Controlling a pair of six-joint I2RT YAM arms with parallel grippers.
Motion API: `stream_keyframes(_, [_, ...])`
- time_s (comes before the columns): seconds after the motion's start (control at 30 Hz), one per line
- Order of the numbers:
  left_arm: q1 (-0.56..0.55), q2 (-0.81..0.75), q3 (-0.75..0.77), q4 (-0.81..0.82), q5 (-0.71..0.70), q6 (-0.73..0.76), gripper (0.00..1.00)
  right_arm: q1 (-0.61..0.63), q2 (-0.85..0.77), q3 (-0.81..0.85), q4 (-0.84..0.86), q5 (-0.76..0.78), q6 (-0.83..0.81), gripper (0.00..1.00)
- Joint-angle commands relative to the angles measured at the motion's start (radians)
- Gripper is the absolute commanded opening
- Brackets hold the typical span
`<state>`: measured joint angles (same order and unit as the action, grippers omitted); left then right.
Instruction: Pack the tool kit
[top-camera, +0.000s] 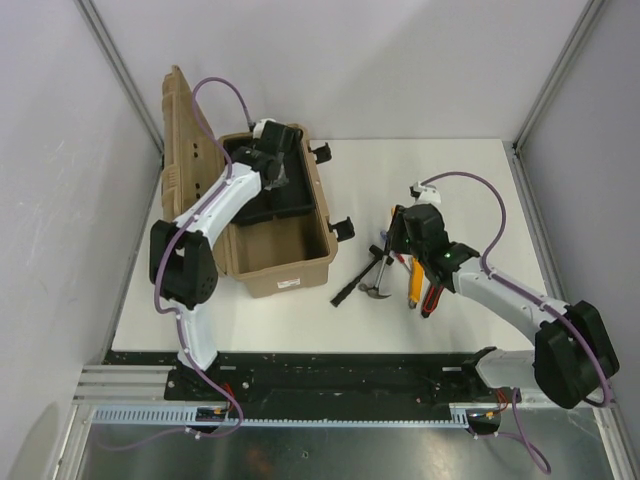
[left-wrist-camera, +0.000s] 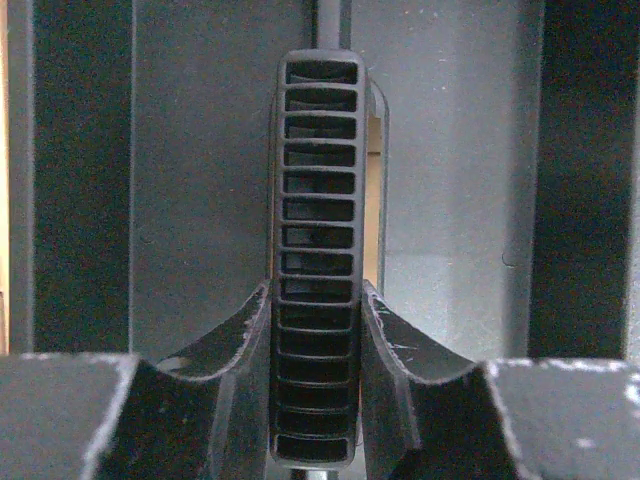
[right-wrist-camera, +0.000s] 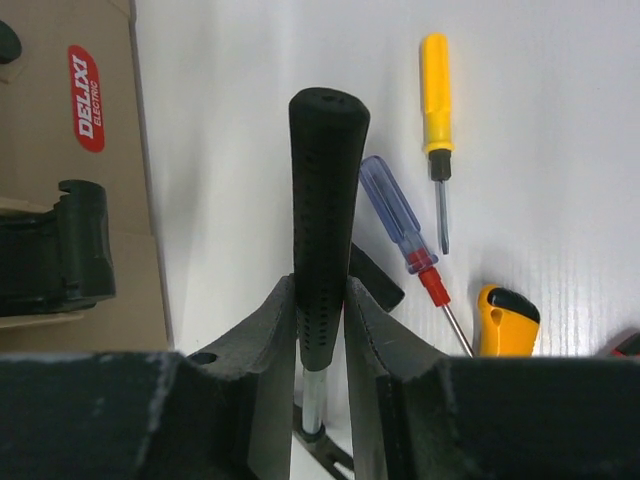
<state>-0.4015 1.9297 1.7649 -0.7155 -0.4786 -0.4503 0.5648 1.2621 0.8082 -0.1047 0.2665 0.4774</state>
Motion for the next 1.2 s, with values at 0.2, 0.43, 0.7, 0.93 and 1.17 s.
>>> stream_keyframes(0.2, [-0.024, -0.200, 0.094, 0.039, -0.026, 0.045, 0.00, -0.052, 0.167, -0.031, 0.112, -0.049, 0.016, 0.00])
stream_keyframes(0.43, [-0.092, -0.302, 0.120, 0.038, 0.000, 0.076, 0.00, -0.108, 0.330, -0.025, 0.202, -0.115, 0.010, 0.00])
stream_keyframes(0.7, [-0.162, -0.426, 0.150, 0.040, 0.060, 0.105, 0.00, -0.111, 0.378, -0.005, 0.170, -0.140, 0.007, 0.26])
stream_keyframes(0.93, [-0.166, -0.511, 0.169, 0.040, 0.165, 0.111, 0.00, -0.084, 0.289, -0.003, 0.026, -0.095, -0.018, 0.54])
stream_keyframes(1.17, [-0.167, -0.579, 0.187, 0.041, 0.231, 0.118, 0.00, -0.013, 0.213, -0.005, -0.119, -0.019, -0.010, 0.50])
